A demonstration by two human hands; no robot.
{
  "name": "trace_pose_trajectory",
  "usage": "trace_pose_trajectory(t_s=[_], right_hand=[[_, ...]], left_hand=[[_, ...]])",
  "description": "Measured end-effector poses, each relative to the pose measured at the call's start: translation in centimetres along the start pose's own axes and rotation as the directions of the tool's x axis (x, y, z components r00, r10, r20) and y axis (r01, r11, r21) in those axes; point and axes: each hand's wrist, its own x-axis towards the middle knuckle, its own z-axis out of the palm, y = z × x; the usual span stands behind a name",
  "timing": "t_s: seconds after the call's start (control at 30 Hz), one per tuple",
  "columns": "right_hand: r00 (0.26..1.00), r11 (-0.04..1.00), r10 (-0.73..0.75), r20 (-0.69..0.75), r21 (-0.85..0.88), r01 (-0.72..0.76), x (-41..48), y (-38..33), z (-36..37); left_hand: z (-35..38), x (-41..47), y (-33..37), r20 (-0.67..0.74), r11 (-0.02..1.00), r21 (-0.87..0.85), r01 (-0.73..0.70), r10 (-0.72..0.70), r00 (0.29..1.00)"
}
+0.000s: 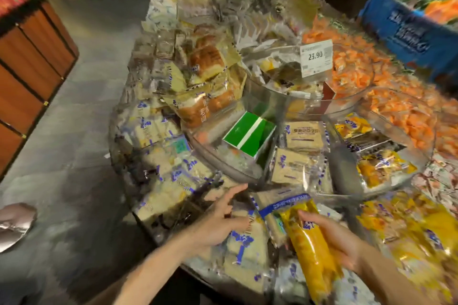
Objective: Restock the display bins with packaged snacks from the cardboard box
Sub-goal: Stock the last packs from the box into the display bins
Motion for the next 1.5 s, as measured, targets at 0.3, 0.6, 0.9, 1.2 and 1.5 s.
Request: trace_pose_trajectory(t_s=[0.3,0.6,0.9,1.2,1.5], right_hand=[[0.991,0.996,-0.049,-0.121,-0.078,0.04,1.4,0.7,4.2],[0.99,0.985,-0.111,-0.086,-0.145,0.097,1.5,-1.1,4.9],[0.982,0.977,-0.162,-0.096,-0.153,0.146,2.7,-1.7,8.8],[0.959,0.966,-0.245,-0.145,0.044,0.253,5.9,-0.7,13.2],[0.926,0.926,-0.297,-0.233,0.166,0.339,8.0,1.3,15.7]], left_hand=[[-3.7,-3.4,-2.3,-0.23,0.991,-0.125,-0.036,0.007,0.973],[-9.6,-5.2,-3.8,-0.483,0.961,-0.276,-0.013,-0.128,0.866],[-14.3,2.5,-2.8,-0.438,0.982,-0.174,-0.072,-0.012,0.899],[-16.8,6.4,-4.7,-0.377,0.803,0.582,0.124,0.132,0.917],[-18.4,5.8,-1.6,0.052,0.301,0.932,-0.2,0.436,0.898]])
